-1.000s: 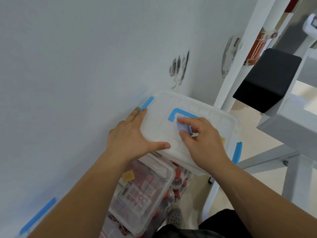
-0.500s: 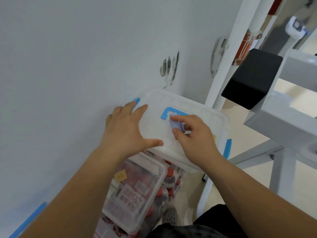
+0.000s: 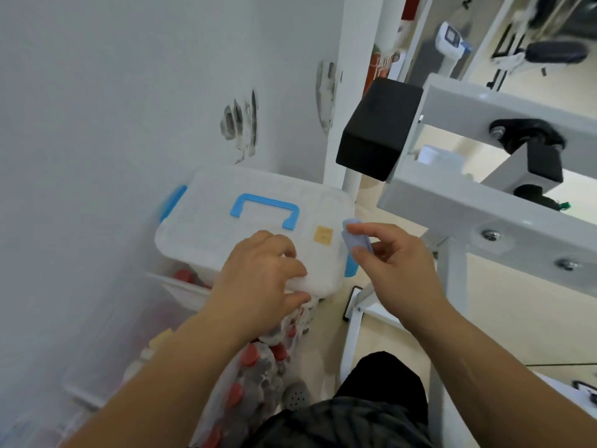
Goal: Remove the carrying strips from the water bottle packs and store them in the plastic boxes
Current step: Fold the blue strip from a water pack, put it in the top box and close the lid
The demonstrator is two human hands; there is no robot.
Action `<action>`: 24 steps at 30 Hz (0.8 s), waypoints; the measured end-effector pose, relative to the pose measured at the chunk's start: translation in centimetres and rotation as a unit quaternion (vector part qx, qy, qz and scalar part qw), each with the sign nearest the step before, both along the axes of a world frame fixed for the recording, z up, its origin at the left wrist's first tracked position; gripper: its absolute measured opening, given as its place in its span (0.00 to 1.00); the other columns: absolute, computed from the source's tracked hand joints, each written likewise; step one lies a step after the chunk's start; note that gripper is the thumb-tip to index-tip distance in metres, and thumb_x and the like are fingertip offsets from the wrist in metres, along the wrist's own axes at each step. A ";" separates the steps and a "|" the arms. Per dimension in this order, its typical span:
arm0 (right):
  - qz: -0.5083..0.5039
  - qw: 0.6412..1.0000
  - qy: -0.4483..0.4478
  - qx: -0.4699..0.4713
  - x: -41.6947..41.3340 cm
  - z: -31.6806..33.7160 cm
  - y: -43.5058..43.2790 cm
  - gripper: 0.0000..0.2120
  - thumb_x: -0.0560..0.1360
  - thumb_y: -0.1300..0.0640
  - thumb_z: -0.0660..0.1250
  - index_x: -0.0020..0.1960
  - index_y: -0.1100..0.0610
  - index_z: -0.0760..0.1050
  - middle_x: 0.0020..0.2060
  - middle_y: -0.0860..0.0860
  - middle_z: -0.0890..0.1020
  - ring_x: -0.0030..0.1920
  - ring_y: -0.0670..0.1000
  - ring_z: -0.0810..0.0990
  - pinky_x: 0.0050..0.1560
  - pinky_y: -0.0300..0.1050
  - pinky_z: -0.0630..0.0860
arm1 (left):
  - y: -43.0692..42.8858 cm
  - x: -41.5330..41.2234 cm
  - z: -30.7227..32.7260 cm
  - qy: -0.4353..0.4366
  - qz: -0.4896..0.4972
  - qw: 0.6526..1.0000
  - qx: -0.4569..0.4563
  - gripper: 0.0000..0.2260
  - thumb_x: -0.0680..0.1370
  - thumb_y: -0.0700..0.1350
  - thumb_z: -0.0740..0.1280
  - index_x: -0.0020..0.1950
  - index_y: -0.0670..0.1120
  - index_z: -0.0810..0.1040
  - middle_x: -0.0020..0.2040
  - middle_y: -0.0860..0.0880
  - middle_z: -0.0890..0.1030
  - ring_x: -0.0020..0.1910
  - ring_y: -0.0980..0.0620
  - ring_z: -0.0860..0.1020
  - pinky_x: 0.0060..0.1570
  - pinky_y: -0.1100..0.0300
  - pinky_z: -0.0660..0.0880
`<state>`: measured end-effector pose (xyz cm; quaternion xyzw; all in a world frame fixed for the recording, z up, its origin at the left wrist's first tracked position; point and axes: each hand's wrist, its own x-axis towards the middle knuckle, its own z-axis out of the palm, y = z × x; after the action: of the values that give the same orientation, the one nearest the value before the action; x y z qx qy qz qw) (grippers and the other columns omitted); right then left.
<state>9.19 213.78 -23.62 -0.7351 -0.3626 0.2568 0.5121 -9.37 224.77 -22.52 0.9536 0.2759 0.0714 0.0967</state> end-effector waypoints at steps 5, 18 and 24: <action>0.037 0.999 0.014 0.005 -0.4 -1.0 -0.4 0.17 0.77 0.63 0.70 0.57 0.43 0.82 0.56 0.42 0.82 0.48 0.37 0.80 0.46 0.31 0.76 | -0.3 0.3 -0.3 -0.030 0.007 0.999 0.022 0.14 0.62 0.54 0.81 0.43 0.51 0.87 0.41 0.52 0.81 0.41 0.46 0.78 0.41 0.50 0.74; 0.016 0.999 0.047 0.022 -0.2 -2.3 -0.2 0.17 0.77 0.61 0.70 0.58 0.40 0.81 0.58 0.41 0.81 0.53 0.50 0.82 0.57 0.51 0.80 | -1.1 -1.1 -0.1 -0.060 0.051 0.997 0.018 0.12 0.68 0.56 0.71 0.47 0.52 0.86 0.48 0.55 0.84 0.48 0.48 0.81 0.45 0.47 0.75; 0.025 0.997 0.065 0.041 -0.5 -1.7 -0.5 0.19 0.78 0.62 0.69 0.57 0.38 0.81 0.60 0.40 0.81 0.52 0.50 0.83 0.57 0.55 0.81 | -0.9 -1.7 0.2 -0.096 0.072 0.993 -0.010 0.15 0.70 0.61 0.67 0.49 0.56 0.85 0.51 0.58 0.83 0.52 0.50 0.79 0.51 0.48 0.70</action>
<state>8.69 213.29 -25.37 -0.6862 -0.3574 0.3017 0.5571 -11.08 223.91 -22.33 0.9189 0.3344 0.1668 0.1265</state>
